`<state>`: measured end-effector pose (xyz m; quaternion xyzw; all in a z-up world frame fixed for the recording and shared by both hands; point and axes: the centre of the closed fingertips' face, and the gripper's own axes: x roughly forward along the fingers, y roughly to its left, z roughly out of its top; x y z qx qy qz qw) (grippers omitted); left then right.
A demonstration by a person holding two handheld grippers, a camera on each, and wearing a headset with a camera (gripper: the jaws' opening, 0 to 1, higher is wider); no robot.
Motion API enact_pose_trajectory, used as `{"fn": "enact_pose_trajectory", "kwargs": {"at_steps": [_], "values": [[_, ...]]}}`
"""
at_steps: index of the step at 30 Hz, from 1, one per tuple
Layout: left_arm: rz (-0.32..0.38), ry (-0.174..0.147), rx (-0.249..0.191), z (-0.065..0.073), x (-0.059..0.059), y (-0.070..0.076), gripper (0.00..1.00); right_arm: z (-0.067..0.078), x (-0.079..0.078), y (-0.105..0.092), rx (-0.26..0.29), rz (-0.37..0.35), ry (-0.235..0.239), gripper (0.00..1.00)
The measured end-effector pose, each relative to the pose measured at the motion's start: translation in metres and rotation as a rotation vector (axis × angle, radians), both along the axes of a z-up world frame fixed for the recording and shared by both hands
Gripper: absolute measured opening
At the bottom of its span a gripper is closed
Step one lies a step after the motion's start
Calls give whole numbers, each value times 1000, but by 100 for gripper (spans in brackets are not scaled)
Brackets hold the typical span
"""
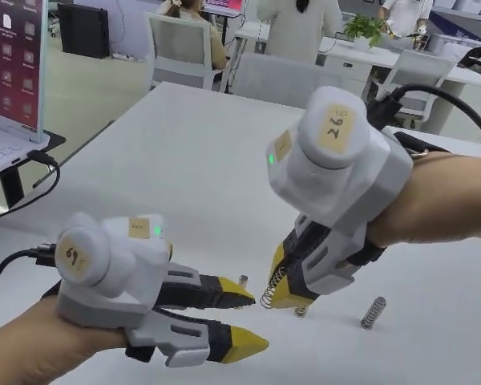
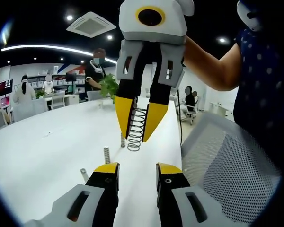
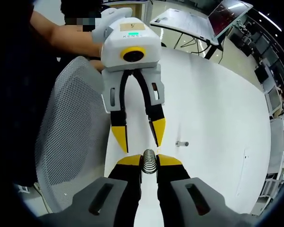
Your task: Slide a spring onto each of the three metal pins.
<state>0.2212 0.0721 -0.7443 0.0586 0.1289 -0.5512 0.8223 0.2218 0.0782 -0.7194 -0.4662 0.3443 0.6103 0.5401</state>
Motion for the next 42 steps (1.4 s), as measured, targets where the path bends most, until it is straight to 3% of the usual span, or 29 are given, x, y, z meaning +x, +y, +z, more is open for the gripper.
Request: {"fn": "enact_pose_trajectory", "kwargs": {"at_steps": [4, 16, 30, 42], "values": [[10, -3, -22, 1, -2, 3, 27, -1, 2, 0, -4, 2, 2, 9], [66, -2, -12, -7, -4, 21, 38, -3, 7, 6, -1, -4, -2, 9], [89, 4, -11, -13, -9, 28, 45, -6, 17, 9, -7, -24, -2, 9], [95, 2, -17, -12, -15, 25, 47, -12, 34, 10, -14, -50, -13, 9]]}}
